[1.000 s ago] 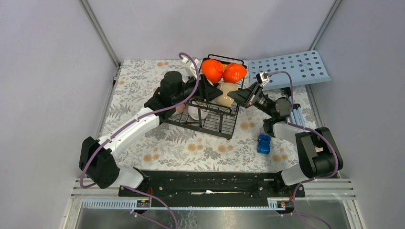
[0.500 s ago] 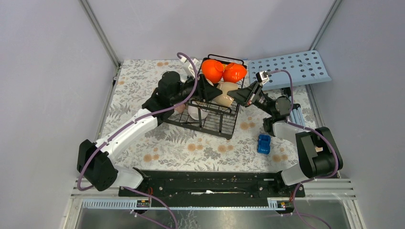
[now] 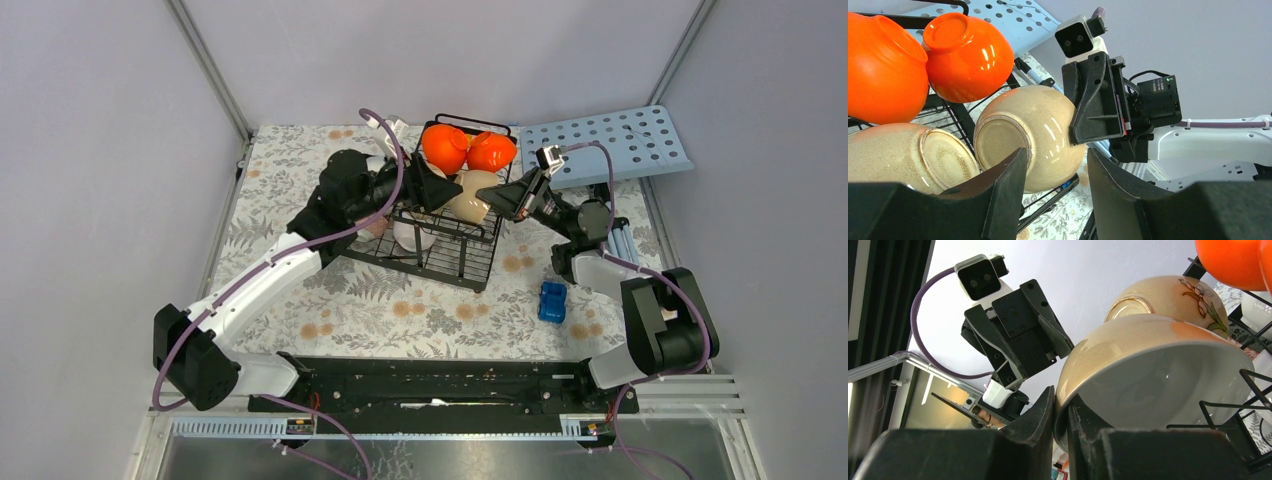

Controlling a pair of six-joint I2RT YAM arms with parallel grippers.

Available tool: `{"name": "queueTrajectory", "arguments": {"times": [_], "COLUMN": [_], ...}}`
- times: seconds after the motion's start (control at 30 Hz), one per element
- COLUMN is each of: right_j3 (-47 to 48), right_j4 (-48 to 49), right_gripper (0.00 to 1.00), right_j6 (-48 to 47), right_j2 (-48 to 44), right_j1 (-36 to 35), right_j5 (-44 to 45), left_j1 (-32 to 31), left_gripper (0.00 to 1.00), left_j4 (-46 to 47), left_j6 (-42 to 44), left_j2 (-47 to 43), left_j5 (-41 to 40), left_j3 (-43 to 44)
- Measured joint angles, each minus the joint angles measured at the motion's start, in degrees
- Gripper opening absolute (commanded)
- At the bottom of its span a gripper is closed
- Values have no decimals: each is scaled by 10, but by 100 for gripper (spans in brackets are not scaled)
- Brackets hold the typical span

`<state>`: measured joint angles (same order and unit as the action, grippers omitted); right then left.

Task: Unload the bowls from the dish rack
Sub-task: Pick up the bowl from the dish rack.

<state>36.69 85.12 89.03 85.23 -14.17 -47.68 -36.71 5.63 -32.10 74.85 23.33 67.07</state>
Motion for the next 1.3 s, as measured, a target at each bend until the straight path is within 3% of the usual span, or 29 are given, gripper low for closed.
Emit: {"name": "queueTrajectory", "arguments": {"times": [0.17, 0.33, 1.07, 1.3], "right_j3": [4, 13, 84, 116], "right_j4": [0, 0, -4, -37], "right_gripper": [0, 0, 0, 0], "right_j6": [0, -1, 6, -33], "right_j2": [-4, -10, -10, -21], "right_j1": [0, 0, -18, -35], "right_j5": [0, 0, 0, -3], "left_j1": [0, 0, 0, 23], "left_gripper": [71, 80, 99, 99], "left_j4": [0, 0, 5, 30], "left_j6": [7, 8, 12, 6], "left_j2": [-2, -11, -60, -134], "left_j5": [-5, -15, -59, -101], "left_j3": [0, 0, -26, -75]}}
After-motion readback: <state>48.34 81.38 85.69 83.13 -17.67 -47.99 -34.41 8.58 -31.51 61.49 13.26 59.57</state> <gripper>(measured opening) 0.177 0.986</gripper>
